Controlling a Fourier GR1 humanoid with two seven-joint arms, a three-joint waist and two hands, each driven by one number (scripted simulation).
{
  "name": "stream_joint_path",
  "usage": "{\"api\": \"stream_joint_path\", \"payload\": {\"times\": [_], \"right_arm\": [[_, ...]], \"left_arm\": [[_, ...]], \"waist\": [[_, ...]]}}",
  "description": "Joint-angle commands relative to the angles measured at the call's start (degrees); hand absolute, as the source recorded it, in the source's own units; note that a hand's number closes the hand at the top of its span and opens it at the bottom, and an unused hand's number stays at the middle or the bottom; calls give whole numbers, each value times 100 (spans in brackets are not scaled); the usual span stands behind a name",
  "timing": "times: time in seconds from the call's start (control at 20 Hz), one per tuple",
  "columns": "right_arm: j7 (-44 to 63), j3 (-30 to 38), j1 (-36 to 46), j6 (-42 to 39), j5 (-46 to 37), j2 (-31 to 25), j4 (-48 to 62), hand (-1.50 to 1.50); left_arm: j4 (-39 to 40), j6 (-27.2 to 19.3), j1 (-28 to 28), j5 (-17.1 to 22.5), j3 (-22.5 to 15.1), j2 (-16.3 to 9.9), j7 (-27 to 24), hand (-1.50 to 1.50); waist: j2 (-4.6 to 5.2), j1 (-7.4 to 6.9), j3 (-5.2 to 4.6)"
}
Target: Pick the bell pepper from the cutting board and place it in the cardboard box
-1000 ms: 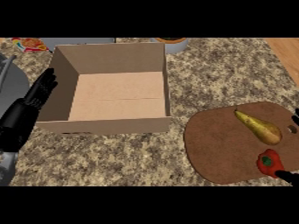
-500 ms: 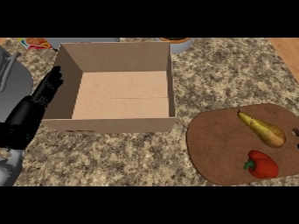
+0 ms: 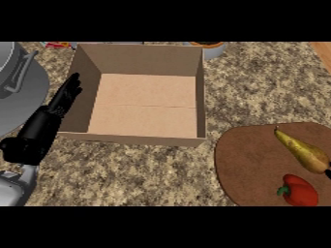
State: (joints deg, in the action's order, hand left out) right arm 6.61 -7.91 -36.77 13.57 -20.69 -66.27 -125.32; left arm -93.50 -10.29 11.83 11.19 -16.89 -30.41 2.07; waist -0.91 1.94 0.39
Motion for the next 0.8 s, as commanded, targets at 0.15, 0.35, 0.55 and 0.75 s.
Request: {"api": "stream_joint_path", "payload": {"times": [0.15,0.35,0.55,0.75], "right_arm": [[709,-358,161,-187,-572,346,-120,-150],[651,-577,164,-300,-758,531,288,-150],[1051,-870,590,-489,-1046,810,430,-150],[575,-866,1037,-320,-1047,1162,949,-150]], "left_arm": [[384,340,132,-19,-492,610,43,0],[470,251,316,-111,-444,819,232,0],[635,443,147,-165,-351,809,-12,0],[594,389,-76,-363,-484,1000,-149,0]], "waist": [[111,-110,-44],[105,-105,-38],[110,-178,-42],[109,-193,-36]]}}
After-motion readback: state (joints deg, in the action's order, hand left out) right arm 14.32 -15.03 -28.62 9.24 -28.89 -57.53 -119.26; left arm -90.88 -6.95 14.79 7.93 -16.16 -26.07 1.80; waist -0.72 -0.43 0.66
